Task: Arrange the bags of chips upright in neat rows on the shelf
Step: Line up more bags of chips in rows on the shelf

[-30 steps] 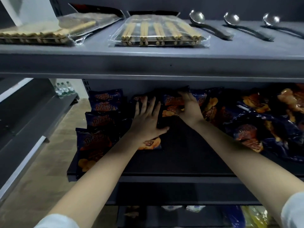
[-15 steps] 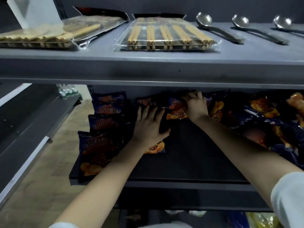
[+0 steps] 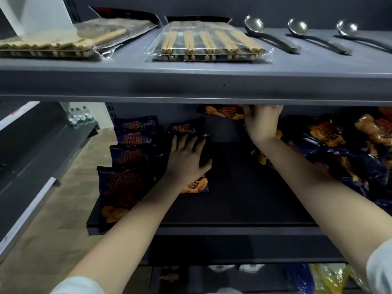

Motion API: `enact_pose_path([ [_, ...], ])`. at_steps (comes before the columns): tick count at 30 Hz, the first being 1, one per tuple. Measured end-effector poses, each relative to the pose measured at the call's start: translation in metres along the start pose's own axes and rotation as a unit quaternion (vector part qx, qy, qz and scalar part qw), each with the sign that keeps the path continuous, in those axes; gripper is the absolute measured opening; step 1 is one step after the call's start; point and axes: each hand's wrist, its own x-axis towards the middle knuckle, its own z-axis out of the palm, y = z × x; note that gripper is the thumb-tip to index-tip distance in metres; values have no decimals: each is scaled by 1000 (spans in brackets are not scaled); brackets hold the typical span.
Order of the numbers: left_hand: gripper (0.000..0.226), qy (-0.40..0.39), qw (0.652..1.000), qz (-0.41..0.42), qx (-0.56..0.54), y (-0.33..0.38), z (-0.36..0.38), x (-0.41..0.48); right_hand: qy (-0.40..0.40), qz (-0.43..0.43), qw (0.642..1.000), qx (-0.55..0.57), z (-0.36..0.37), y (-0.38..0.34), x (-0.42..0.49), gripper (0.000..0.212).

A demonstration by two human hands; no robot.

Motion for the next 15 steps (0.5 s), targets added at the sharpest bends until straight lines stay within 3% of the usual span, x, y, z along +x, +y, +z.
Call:
enact_pose_path([
  [9, 68, 99, 994, -33, -27, -18, -23, -35, -36, -79, 993, 76, -39, -25, -33, 33],
  [15, 78, 90, 991, -93, -14, -22, -43, -66, -119, -39, 988, 91, -41, -39, -56, 38],
])
